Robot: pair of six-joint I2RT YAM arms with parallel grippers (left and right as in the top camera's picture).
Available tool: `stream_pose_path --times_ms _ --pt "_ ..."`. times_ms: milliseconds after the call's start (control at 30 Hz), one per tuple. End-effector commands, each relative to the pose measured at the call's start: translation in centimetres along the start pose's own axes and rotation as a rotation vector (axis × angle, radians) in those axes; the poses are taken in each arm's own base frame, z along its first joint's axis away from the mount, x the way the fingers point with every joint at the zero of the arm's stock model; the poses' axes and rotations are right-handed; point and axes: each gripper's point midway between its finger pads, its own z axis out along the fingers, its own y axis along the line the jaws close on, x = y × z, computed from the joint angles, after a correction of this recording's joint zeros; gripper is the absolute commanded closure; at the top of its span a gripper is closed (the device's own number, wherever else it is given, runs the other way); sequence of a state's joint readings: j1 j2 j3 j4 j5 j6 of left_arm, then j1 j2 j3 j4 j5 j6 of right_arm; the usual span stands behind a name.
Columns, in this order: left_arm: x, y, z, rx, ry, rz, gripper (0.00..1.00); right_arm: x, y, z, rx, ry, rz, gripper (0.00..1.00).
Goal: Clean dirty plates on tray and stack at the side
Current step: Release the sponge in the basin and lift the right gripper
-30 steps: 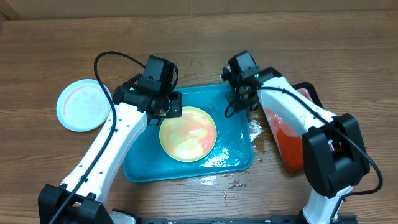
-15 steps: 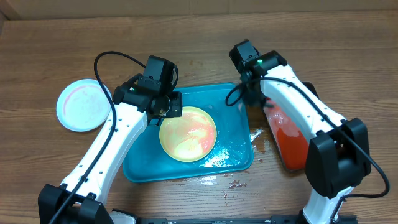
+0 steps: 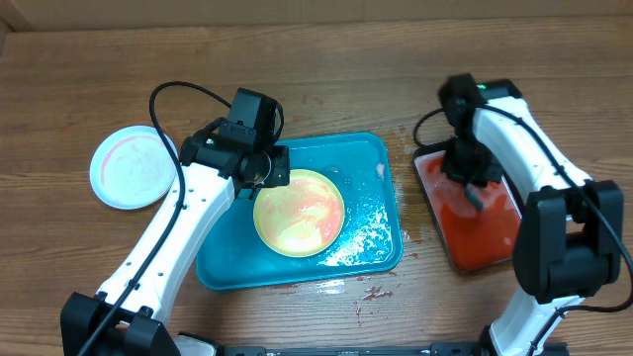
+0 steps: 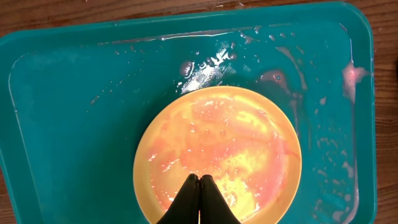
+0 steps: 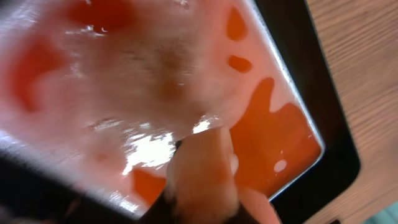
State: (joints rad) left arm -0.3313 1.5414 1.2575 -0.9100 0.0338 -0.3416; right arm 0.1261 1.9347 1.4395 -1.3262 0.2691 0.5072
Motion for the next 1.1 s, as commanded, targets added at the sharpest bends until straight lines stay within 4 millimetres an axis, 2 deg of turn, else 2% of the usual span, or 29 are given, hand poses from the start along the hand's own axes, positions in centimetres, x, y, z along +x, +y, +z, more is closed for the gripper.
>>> stream_pose_path --times_ms 0,67,100,167,233,300,400,467,500,533,600,633,667,800,1067 --pt "-0.7 -0.3 -0.4 0.016 -0.016 -0.016 0.96 0.7 -0.5 0.8 -0.024 0.024 0.044 0.62" --pt "-0.7 -0.3 -0.4 0.015 -0.016 -0.016 0.93 0.8 -0.7 1.2 -0.022 0.029 0.049 0.43" --pt "-0.7 -0.3 -0.4 0.016 -0.015 -0.016 0.85 0.8 -0.6 1.2 -0.023 0.028 0.049 0.34" --pt "-0.7 -0.3 -0.4 0.015 -0.015 -0.016 0.67 0.6 -0.6 1.1 -0.026 0.022 0.049 0.32" --pt "-0.6 -0.3 -0.4 0.014 -0.012 -0.016 0.59 0.4 -0.4 0.8 -0.032 0.011 0.043 0.32" --pt "-0.6 -0.3 -0.4 0.014 -0.012 -0.016 0.42 0.1 -0.1 0.2 -0.039 -0.002 0.042 0.30" --pt "-0.6 -0.3 -0.4 0.015 -0.012 -0.017 0.34 -0.5 0.0 -0.6 -0.050 -0.020 0.042 0.21" --pt "-0.4 -0.2 -0.4 0.012 -0.003 -0.017 0.31 -0.9 0.0 -1.4 -0.058 -0.033 0.045 0.19" --pt "-0.1 -0.1 -0.4 0.007 0.010 -0.017 0.26 -1.2 0.1 -1.9 -0.064 -0.041 0.047 0.14" --pt "0.4 0.1 -0.4 -0.002 0.027 -0.006 0.13 -1.4 0.1 -2.3 -0.069 -0.048 0.049 0.12" --pt "1.2 0.9 -0.4 -0.037 0.058 -0.005 0.17 -2.1 0.1 -3.7 -0.085 -0.073 0.054 0.00" --pt "1.7 1.5 -0.4 -0.062 0.077 -0.017 0.25 -2.4 0.0 -4.5 -0.095 -0.090 0.058 0.00" --pt "2.2 2.2 -0.2 -0.091 0.093 -0.049 0.27 -2.8 0.0 -5.4 -0.107 -0.109 0.063 0.00" --pt "4.6 3.8 1.2 -0.129 0.160 -0.134 0.27 -4.1 -0.4 -9.3 -0.161 -0.192 0.087 0.00" --pt "9.0 3.0 5.0 -0.021 0.260 -0.199 0.28 -5.7 -1.3 -15.8 -0.240 -0.314 0.122 0.00"
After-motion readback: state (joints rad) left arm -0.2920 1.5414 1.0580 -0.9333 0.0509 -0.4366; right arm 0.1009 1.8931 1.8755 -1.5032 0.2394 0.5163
